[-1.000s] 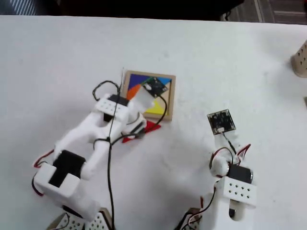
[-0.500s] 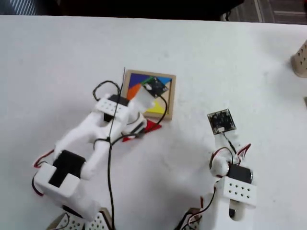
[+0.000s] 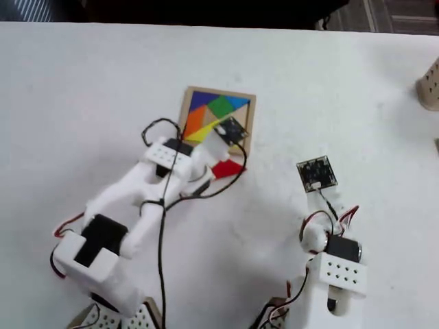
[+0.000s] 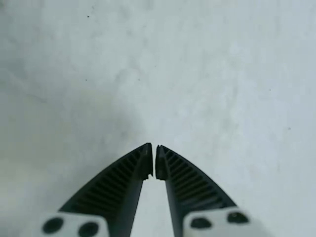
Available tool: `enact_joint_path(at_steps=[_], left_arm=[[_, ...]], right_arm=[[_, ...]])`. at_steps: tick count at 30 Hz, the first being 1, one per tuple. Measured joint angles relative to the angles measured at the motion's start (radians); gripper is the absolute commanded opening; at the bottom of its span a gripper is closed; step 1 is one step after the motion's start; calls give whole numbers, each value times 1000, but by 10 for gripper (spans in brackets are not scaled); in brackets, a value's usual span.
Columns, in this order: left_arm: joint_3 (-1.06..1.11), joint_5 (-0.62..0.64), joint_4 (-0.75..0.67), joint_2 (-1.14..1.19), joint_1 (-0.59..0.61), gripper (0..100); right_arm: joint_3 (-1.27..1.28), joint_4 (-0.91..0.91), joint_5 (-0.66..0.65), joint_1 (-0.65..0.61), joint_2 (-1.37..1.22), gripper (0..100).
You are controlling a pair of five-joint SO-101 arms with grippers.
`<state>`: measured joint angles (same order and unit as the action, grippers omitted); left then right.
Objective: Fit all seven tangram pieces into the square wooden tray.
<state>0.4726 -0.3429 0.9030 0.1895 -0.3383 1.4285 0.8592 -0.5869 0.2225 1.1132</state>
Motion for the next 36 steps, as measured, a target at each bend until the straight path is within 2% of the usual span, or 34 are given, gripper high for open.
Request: enact_joint_path(at_steps=[17,23,27,31,36], left_arm=[[17,0,-2,0,-23,21],[184,0,-23,-163,-114,25],[299,0,-75,-315,-118,81],[345,77,-80,-396,-55,144],[350,250,-91,-417,106,149]], right_arm=[[0,0,0,0,0,24],[0,0,0,0,0,24],[0,0,0,0,0,24],[0,0,0,0,0,24],[0,0,44,0,0,24]])
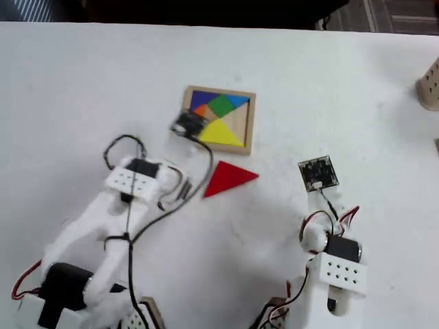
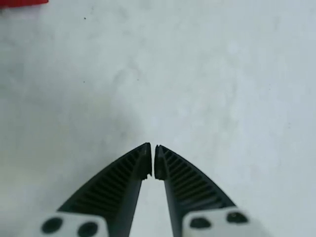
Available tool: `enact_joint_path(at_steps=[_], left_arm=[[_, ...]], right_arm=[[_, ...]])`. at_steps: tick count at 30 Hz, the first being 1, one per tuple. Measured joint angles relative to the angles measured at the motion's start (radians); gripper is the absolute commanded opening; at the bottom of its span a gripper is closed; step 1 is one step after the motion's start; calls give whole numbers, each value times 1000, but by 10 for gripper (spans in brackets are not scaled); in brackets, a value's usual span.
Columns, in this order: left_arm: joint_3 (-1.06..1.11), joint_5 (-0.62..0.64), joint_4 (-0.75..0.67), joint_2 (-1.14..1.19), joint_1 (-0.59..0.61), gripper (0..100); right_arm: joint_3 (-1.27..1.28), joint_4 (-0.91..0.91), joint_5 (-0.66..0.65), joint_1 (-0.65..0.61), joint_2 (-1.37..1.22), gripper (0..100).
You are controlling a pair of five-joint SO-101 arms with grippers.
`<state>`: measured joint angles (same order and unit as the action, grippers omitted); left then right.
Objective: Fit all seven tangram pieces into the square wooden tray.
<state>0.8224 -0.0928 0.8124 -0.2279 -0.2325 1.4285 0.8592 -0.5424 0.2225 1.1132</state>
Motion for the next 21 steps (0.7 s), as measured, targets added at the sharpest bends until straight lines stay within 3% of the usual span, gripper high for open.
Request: enact_joint_path(at_steps=[4,8,12,16,21], left_arm=[[2,106,-91,0,135,149],[2,201,-144,0,227,149],[2,267,-161,0,264,121],[2,304,-163,0,282,26],[-11,310,-187,29,301,25]], right_arm=[[-21,0,48,-68,0,20],[-95,49,121,-212,0,24],[-153,63,226,-402,0,25],[-163,-5,338,-612,0,25],[-163,-160,425,-707,-52,22]])
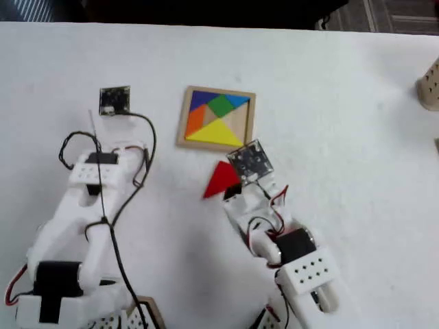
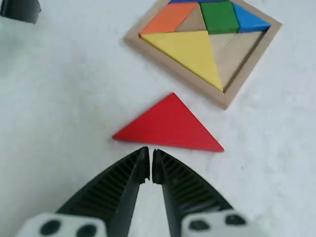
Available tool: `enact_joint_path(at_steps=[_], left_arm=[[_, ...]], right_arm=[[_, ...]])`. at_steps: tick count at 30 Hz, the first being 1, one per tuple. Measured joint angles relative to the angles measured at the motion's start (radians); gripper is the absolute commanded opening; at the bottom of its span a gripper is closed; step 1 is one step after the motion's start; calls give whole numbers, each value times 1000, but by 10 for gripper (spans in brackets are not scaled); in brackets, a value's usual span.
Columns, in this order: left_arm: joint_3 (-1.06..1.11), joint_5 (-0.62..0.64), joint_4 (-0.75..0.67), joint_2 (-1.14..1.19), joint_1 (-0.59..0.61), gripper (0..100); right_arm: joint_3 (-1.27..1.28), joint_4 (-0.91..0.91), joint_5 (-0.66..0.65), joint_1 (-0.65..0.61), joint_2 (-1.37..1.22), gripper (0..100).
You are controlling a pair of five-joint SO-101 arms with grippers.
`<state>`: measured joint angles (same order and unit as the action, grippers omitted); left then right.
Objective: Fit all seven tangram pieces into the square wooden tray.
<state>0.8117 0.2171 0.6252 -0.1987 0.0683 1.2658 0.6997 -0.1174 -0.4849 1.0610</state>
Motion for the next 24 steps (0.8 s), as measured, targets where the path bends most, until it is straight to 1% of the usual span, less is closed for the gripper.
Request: enact_joint_path(at_steps=[3,6,11,14,16,18,21,24], left_arm=[[-48,0,0,74,2,23],[-89,0,0,132,5,23],[-110,0,0,152,29,23],[-110,0,0,152,29,23],[-110,0,0,152,29,23],[-110,0,0,152,29,23],[-110,0,0,152,29,23],[-110,0,0,152,29,23]], right_arm=[[-21,-103,20,-20,-126,24],[-87,-166,20,-18,-295,24],[-203,-284,-63,-5,-585,24],[-284,-336,-87,21,-758,23],[-351,-330,-94,51,-859,21],[-428,-284,-94,91,-937,20],[-525,-153,-94,137,-988,19],[-551,-49,-94,147,-994,19]])
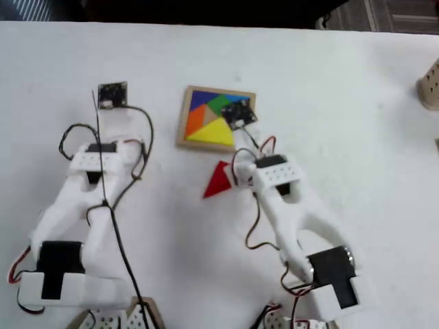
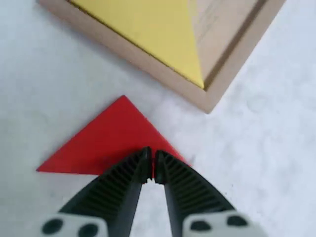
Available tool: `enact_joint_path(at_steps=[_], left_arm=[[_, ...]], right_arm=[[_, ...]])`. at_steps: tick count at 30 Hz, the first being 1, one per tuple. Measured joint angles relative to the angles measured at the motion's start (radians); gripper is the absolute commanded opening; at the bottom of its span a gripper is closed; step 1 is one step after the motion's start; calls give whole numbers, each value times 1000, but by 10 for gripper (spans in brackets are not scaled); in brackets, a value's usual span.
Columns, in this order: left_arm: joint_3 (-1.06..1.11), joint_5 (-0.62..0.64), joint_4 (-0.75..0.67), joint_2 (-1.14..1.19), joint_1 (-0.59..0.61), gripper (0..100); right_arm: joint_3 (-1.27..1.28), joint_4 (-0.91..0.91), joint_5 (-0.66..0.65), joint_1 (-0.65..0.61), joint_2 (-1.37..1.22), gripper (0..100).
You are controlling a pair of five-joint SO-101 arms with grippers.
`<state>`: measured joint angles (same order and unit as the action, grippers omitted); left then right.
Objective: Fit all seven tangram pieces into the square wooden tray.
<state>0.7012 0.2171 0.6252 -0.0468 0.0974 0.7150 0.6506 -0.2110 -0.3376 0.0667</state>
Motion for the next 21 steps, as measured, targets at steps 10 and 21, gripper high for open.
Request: enact_joint_path(at_steps=[10,21], left_arm=[[0,-2,0,0,0,23],[0,-34,0,0,0,23]], right_arm=[[-12,203,-78,3,-5,19],[-12,8,11,60,61,19]])
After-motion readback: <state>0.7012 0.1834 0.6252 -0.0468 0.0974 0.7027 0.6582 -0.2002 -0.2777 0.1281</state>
